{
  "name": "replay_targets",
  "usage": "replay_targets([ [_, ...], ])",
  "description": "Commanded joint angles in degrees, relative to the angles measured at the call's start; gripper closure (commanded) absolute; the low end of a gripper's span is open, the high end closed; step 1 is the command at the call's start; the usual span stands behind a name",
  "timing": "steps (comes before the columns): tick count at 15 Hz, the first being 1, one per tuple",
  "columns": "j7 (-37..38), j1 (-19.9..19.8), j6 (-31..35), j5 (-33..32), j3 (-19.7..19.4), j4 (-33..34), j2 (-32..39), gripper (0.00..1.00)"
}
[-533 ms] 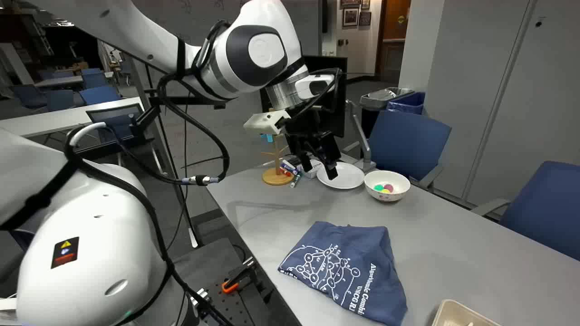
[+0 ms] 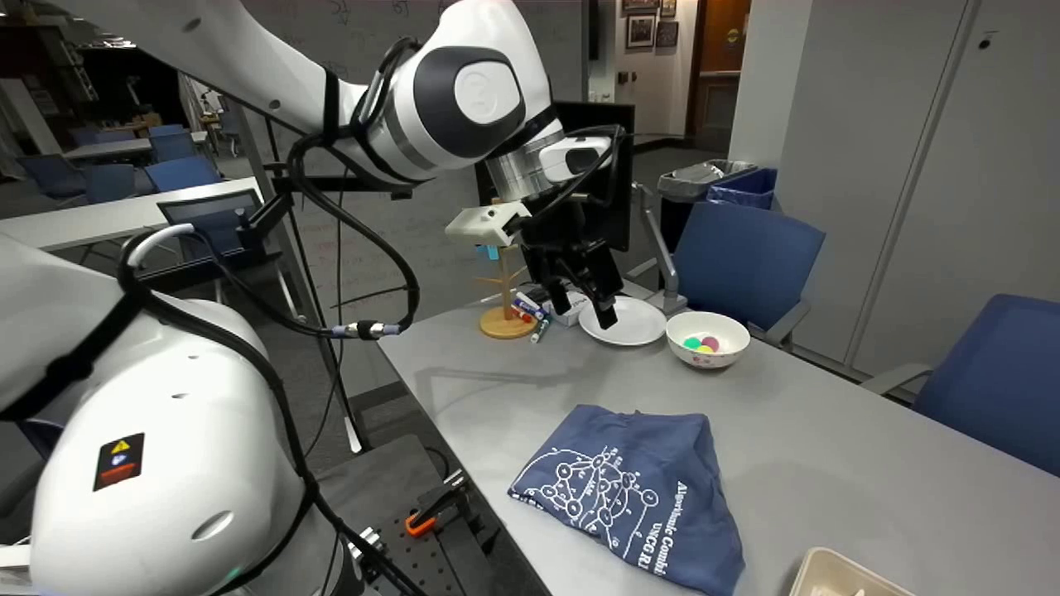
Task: Unfold the blue T Shirt on the table.
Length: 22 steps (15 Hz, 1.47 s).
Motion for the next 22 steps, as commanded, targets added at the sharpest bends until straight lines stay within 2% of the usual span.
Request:
replay_targets([
  [1,0.5,0.9,-0.2,-0.7,-0.9,0.1,0.1,0.00],
  [13,0.3,1.0,-0.3,-0.5,-1.0,0.1,0.2,0.00],
  [22,0.8,3.5,-3.8,5.8,-3.1,1.0,1.1,0.00],
])
